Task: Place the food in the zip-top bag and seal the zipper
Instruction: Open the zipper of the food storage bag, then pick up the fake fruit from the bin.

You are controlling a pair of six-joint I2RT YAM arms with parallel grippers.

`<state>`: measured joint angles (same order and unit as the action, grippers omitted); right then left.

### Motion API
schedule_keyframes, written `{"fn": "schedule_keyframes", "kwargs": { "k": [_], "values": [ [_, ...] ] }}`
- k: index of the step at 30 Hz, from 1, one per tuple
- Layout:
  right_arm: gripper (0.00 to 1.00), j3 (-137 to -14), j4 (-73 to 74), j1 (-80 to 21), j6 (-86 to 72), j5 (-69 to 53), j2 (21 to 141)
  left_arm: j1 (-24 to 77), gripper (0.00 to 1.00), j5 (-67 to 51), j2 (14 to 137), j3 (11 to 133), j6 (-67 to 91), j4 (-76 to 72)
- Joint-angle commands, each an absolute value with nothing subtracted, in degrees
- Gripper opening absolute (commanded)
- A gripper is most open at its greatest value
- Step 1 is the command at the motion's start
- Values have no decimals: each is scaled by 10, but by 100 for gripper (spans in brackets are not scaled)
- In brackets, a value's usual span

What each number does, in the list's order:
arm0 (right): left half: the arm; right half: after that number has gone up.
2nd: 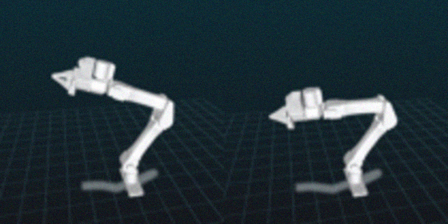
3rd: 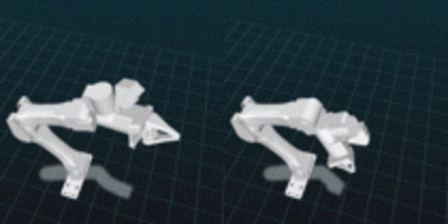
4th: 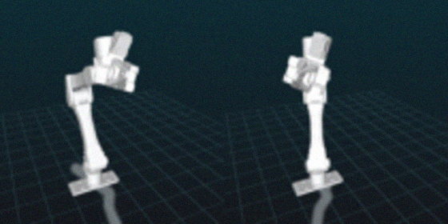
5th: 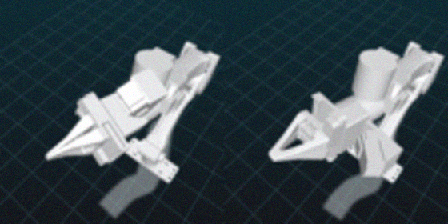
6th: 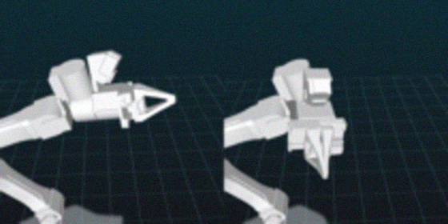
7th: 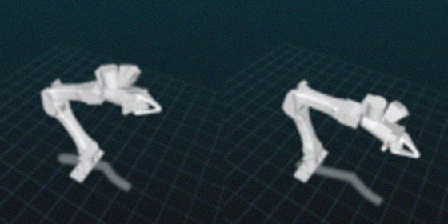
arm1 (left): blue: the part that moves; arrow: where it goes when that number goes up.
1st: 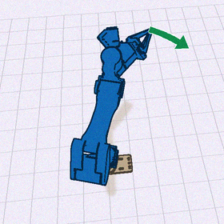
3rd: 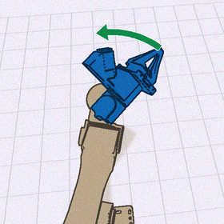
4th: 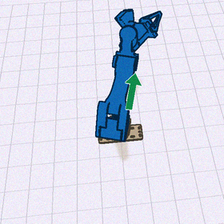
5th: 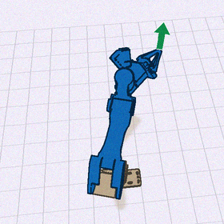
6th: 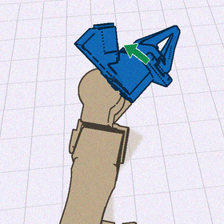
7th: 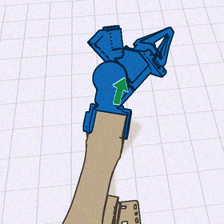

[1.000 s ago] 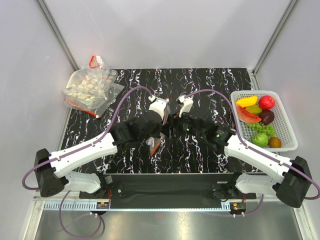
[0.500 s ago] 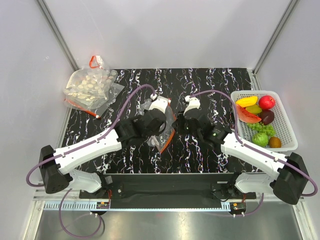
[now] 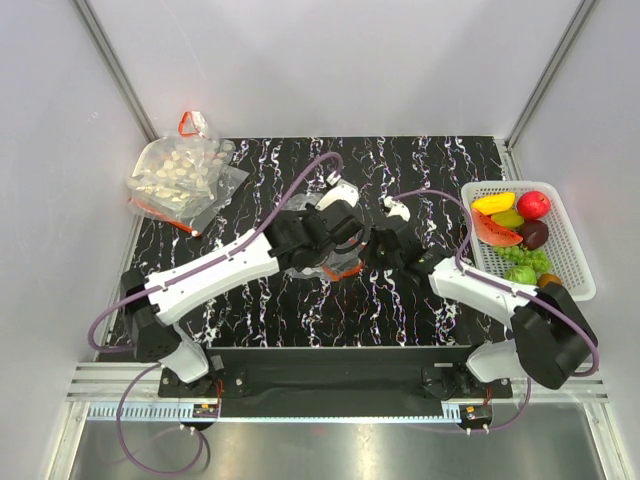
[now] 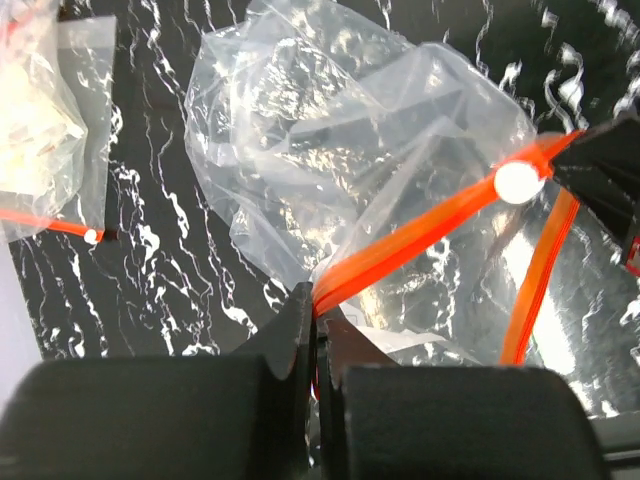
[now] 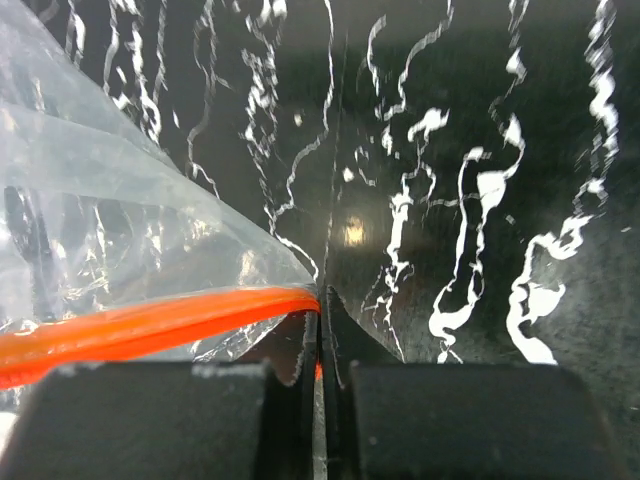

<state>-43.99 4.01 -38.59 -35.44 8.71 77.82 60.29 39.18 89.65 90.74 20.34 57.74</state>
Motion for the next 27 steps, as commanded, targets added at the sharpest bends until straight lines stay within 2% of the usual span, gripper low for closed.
{"fn": "schedule_keyframes", "kwargs": {
  "k": [1,3,4,5,6,7,10,13,20,24,27],
  "values": [
    [0,-427,5,-374,-364,60,787,604,0,411,904,930,183,601],
    [4,-425,6,-373,-363,59,787,603,0,395,911,925,179,575],
    [10,-425,8,-370,-360,58,786,603,0,385,914,915,172,560],
    [21,-425,9,-369,-357,56,783,602,0,375,917,911,171,547],
    [46,-423,8,-368,-351,52,774,601,0,363,925,909,170,518],
    [54,-423,11,-367,-347,51,768,600,0,358,928,897,167,500],
    [66,-425,34,-367,-335,58,735,587,0,331,951,895,162,453],
    [72,-433,74,-364,-318,72,698,576,0,319,980,910,157,437],
    [72,-461,142,-320,-294,32,597,546,0,283,1022,914,144,392],
    [77,-500,201,-297,-274,76,583,526,0,258,1050,926,142,389],
    [76,-540,272,-210,-266,91,600,524,0,257,1053,929,142,390]
  ]
}}
